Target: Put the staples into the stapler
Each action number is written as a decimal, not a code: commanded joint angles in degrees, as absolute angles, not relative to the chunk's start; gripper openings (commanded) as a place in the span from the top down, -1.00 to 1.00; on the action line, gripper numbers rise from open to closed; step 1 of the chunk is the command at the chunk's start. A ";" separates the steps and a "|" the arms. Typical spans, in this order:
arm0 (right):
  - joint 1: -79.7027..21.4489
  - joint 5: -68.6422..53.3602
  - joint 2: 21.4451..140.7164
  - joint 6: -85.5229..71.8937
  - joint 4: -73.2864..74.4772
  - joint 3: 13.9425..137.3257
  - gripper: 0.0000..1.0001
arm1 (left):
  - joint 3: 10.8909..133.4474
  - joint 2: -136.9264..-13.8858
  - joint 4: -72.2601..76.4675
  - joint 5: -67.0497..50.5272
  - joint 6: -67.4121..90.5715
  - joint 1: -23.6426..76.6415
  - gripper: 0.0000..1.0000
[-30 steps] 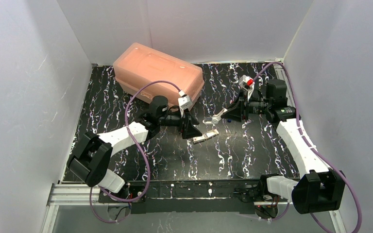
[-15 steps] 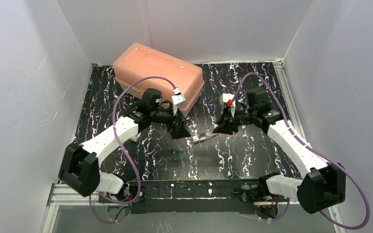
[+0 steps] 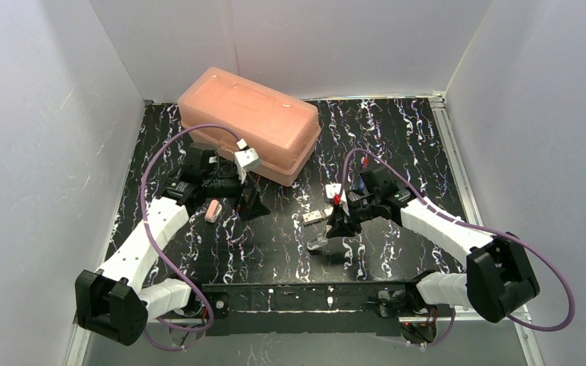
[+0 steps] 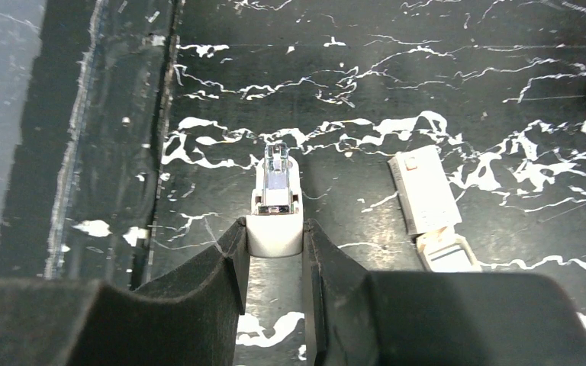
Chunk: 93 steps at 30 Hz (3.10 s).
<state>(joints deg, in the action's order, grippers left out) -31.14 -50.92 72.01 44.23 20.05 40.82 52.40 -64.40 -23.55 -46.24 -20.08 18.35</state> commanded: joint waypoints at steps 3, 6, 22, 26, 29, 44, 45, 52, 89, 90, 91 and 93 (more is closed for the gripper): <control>-31.27 -50.47 72.09 48.60 13.37 37.56 0.85 | 49.68 -63.85 -22.76 -46.08 -21.43 16.08 -0.97; -31.27 -50.61 72.00 48.88 12.80 36.87 0.79 | 49.57 -63.97 -22.64 -46.10 -21.62 15.34 -0.97; -31.03 -51.07 71.56 50.53 13.84 35.39 0.29 | 49.30 -63.54 -22.65 -46.95 -21.86 13.54 -0.97; -30.55 -51.01 71.43 50.70 14.21 35.27 0.20 | 49.26 -63.38 -23.01 -46.99 -22.50 13.50 -0.97; -30.33 -50.89 71.37 50.83 14.48 35.29 0.15 | 48.98 -63.16 -23.03 -46.55 -23.01 13.48 -0.97; -29.62 -47.28 71.40 49.60 14.29 35.52 0.03 | 49.13 -62.49 -24.84 -40.66 -25.62 13.45 -0.97; -29.70 -46.94 71.70 49.11 13.82 35.59 0.07 | 49.05 -62.49 -24.78 -40.37 -25.66 13.45 -0.97; -30.36 -47.23 72.66 46.94 14.78 38.34 0.13 | 48.71 -62.91 -24.41 -35.87 -25.40 13.45 -0.97; -30.36 -48.51 67.59 35.06 18.07 46.59 -0.03 | 57.52 -88.22 -34.09 -10.25 -26.35 6.61 0.06; -30.34 -48.31 67.63 35.07 18.09 46.70 -0.04 | 57.52 -88.57 -34.07 -10.35 -26.41 6.53 0.09; -30.34 -48.16 67.65 35.11 18.15 46.86 -0.03 | 57.61 -88.81 -33.94 -10.48 -26.39 6.48 0.13; -30.39 -47.91 67.84 35.22 18.76 47.53 -0.03 | 57.66 -89.36 -33.90 -10.87 -26.49 6.33 0.23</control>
<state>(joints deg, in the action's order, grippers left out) -30.13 -47.97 68.45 35.73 19.20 46.65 55.83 -88.55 -32.23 -8.93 -26.35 6.85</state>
